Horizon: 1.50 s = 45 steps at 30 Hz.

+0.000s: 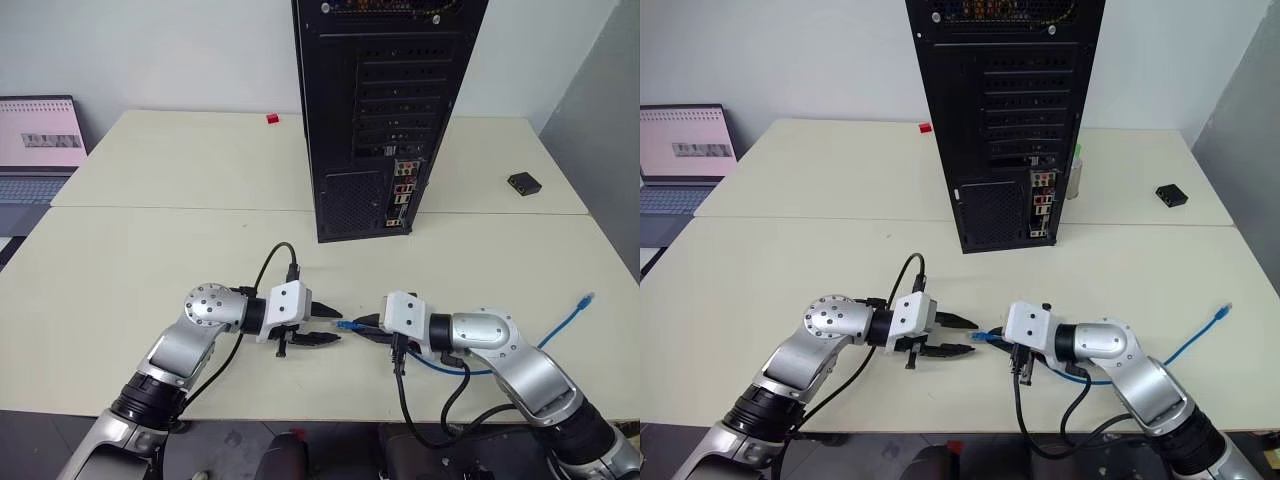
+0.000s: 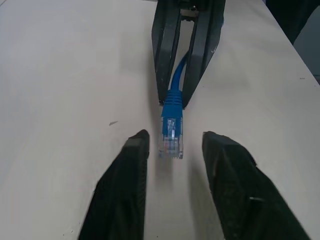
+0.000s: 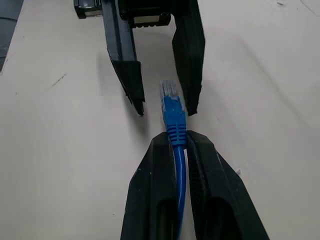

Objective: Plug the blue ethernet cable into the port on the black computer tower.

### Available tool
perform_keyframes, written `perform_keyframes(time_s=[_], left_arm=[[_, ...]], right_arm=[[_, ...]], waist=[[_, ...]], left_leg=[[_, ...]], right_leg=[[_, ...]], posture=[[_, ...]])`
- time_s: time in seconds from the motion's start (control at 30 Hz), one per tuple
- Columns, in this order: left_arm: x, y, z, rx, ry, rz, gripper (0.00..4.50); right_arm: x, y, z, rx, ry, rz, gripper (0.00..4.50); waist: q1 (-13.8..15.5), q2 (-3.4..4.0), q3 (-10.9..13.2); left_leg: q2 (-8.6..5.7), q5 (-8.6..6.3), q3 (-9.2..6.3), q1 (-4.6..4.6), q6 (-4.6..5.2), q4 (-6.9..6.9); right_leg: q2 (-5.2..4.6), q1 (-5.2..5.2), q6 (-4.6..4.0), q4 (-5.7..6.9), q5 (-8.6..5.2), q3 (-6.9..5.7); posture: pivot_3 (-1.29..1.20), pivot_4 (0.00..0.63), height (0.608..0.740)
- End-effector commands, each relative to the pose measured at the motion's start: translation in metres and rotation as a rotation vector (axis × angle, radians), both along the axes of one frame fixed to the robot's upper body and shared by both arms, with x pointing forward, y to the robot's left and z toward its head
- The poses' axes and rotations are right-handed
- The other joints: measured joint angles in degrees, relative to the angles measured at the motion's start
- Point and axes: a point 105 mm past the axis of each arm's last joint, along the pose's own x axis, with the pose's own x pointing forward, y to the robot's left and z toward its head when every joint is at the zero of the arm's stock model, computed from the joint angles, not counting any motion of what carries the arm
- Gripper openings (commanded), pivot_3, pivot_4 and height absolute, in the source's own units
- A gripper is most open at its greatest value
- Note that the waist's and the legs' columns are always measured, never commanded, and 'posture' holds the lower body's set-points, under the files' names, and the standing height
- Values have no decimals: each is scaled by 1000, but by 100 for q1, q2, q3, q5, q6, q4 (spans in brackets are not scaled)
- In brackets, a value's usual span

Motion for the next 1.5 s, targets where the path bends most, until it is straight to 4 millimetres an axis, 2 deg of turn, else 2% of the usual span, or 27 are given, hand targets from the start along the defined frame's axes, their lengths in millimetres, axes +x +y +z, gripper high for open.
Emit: perform_keyframes(time_s=[0.03,0.1,0.4,0.47,0.5,0.6,0.67,0.73,0.8,0.93,1.13,1.5], left_arm=[[2,-4,4,-3,-39,-16,716],[4,-5,5,-6,-45,-13,339],[3,-6,3,-4,-74,-28,307],[2,-6,4,-8,-101,-39,306],[1,-6,4,-11,-117,-44,306],[1,-7,7,-29,-168,-44,306],[2,-7,11,-48,-237,-40,306],[5,-7,17,-70,-389,-27,306],[8,-6,23,-85,-563,-25,306],[7,-7,36,-120,-890,-90,306],[5,-9,40,-165,-1055,-139,306],[11,-7,43,-172,-1129,-123,306]], right_arm=[[-3,7,12,14,-51,40,54],[-3,8,13,13,-55,45,54],[-15,7,9,12,-4,96,54],[-14,0,12,9,-9,83,765],[-14,-4,14,9,-10,76,898],[-15,-15,23,15,-4,56,1763],[-17,-25,29,15,7,40,2185],[-20,-38,38,44,46,-12,2695],[-16,-46,49,144,97,-102,3166],[-19,-45,56,270,221,-159,3947],[-15,-28,66,426,350,-178,3992],[-2,-8,63,470,433,-179,3992]], waist=[[-1,0,0],[0,0,0],[0,0,0],[1,0,0],[1,0,0],[3,0,0],[4,0,0],[14,0,0],[22,-2,-1],[17,-2,-1],[12,-1,-3],[11,1,-5]], left_leg=[[0,0,0,0,0,0],[0,0,0,0,0,0],[0,0,0,0,0,0],[0,0,0,0,0,0],[0,0,0,0,0,0],[0,0,-1,-1,0,0],[-1,0,0,-1,0,1],[0,0,-1,-2,0,1],[0,0,-3,-2,0,0],[2,0,-2,1,0,0],[-1,0,-1,-1,0,0],[-2,0,-4,-2,1,-1]], right_leg=[[0,0,0,0,0,0],[0,0,0,0,0,-1],[0,0,0,0,0,0],[0,0,0,0,0,0],[0,0,0,0,0,0],[-1,0,0,-1,0,0],[-2,0,0,0,0,0],[-2,0,0,-1,0,0],[-4,1,0,-2,0,-1],[-4,2,-4,0,3,2],[-6,2,-3,-1,5,1],[-7,2,-2,1,5,-7]], posture=[[0,150,740],[0,150,740],[0,150,740],[0,150,740],[0,150,740],[0,150,740],[0,150,740],[0,150,740],[0,150,740],[0,150,740],[0,150,740],[0,150,740]])
